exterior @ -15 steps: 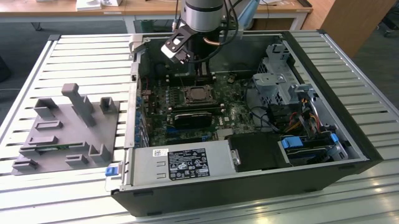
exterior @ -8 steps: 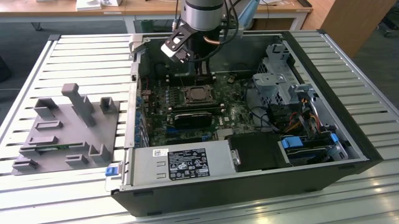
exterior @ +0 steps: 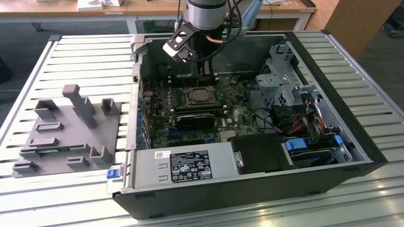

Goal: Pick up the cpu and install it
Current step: 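Install the first cpu locking lever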

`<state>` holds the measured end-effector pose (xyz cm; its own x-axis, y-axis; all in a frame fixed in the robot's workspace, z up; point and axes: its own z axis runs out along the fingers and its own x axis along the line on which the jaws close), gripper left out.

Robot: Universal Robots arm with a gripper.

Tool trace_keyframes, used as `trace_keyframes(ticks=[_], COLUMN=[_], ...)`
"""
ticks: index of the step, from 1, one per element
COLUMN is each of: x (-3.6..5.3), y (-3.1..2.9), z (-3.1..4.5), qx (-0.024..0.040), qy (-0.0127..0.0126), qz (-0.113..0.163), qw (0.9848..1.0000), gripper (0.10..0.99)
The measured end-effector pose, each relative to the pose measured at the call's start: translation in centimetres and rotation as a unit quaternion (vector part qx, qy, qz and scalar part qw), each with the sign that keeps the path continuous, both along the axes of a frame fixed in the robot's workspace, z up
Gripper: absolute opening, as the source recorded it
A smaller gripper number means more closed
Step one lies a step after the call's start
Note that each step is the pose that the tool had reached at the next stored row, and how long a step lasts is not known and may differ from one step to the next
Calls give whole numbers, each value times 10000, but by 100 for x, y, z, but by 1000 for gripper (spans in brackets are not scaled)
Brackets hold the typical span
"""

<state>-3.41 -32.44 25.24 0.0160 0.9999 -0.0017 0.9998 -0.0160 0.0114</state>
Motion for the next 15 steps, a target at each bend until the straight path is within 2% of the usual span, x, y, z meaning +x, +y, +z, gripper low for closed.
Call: trace_keyframes(ticks=[15], x=[0], y=[0], z=[84], qx=[-2], qy=[0], qz=[-1], qw=[10000], gripper=[106])
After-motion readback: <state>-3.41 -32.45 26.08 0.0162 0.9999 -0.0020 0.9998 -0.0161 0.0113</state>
